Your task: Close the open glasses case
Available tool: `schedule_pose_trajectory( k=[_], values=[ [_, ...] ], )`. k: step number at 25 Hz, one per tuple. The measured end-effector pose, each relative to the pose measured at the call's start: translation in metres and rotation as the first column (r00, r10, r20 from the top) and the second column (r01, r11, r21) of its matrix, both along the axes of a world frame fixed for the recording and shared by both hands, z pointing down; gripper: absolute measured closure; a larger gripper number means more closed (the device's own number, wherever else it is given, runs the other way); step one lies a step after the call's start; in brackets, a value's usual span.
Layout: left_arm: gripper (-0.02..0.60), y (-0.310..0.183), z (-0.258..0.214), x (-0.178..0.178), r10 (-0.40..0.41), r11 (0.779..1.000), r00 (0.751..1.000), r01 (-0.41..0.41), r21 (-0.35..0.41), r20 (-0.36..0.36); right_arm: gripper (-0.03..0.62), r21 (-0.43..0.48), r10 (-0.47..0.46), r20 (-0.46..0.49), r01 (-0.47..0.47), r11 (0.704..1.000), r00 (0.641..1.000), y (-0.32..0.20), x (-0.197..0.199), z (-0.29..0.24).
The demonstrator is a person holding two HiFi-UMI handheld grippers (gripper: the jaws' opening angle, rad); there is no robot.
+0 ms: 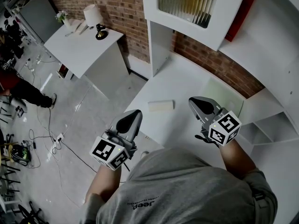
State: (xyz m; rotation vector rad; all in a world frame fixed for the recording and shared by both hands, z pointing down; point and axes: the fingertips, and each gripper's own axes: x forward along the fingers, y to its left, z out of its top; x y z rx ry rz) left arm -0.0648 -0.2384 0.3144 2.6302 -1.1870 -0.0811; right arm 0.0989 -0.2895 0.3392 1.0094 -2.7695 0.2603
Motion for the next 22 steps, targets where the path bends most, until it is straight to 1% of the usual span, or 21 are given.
schedule_pose_trajectory(
  k=[5,22],
  values=[
    [0.584,0.0016,0.0008,-0.0009,0.000,1.000,1.000,0.000,0.003,0.001,0.586,0.031,-0.013,-0.008,0.013,0.999,1.000,0.0032,-0.0026,-0.0025],
    [0.584,0.0016,-0.0040,-0.0024,0.006,1.000,1.000,-0.006,0.011,0.002,0.586,0.031,-0.025,-0.017,0.025,0.999,1.000,0.0023,-0.0070,-0.0060]
  ],
)
